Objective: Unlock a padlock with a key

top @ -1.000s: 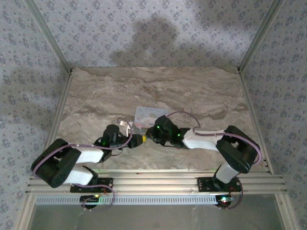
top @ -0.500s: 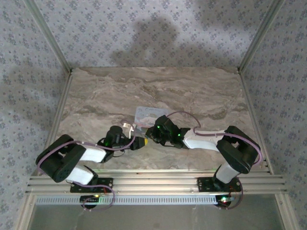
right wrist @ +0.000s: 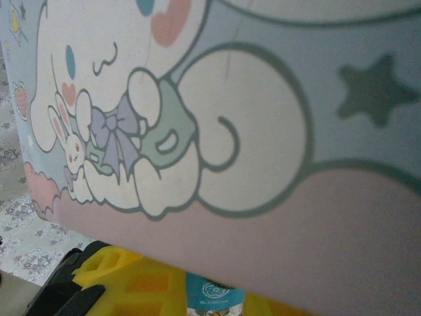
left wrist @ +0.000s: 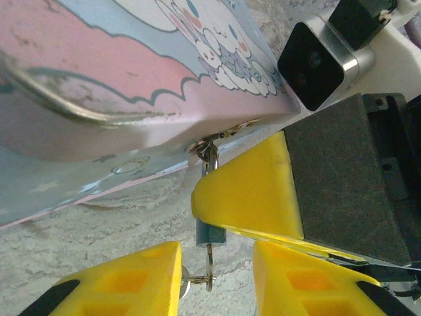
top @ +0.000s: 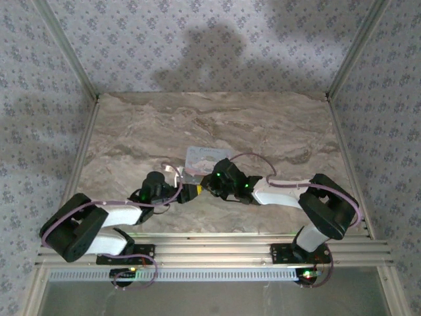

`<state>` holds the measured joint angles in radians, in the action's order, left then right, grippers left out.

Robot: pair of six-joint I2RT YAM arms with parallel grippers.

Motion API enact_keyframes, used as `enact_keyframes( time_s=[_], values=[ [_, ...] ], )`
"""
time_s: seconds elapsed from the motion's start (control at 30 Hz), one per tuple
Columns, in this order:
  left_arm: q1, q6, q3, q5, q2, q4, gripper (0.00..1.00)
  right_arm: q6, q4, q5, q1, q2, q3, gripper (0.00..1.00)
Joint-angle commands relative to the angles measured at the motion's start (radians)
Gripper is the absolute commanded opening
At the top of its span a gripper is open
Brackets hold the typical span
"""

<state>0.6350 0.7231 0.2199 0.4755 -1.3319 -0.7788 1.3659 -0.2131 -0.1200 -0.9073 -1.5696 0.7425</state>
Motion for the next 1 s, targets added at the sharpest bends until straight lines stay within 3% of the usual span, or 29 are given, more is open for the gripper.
enact_keyframes(
  time_s=[0.0,0.53,0.67,0.7,0.83,0.97],
  values=[
    [-0.003,-0.002,0.007,0.019,-0.033,-0.03,0.31,0.004,-0.012,0.005,0.005,0.023,0.004,0.0],
    [0.01,0.002,0.024,0.031,-0.084,-0.061,0.17,0.006,-0.013,0.006,0.007,0.028,0.004,0.0],
    [0.03,-0.021,0.027,0.049,-0.107,-0.066,0.0,0.007,-0.014,0.006,0.007,0.028,0.006,0.0],
    [0.037,-0.034,0.026,0.041,-0.111,-0.056,0.0,0.009,-0.015,0.006,0.008,0.028,0.006,0.0],
    [0.084,-0.142,0.008,-0.083,-0.088,-0.001,0.0,0.01,-0.011,0.002,0.008,0.029,0.01,0.0],
    [0.218,-0.315,-0.004,-0.377,-0.042,0.06,0.0,0.021,0.015,-0.013,0.008,0.026,0.014,0.0]
  ],
)
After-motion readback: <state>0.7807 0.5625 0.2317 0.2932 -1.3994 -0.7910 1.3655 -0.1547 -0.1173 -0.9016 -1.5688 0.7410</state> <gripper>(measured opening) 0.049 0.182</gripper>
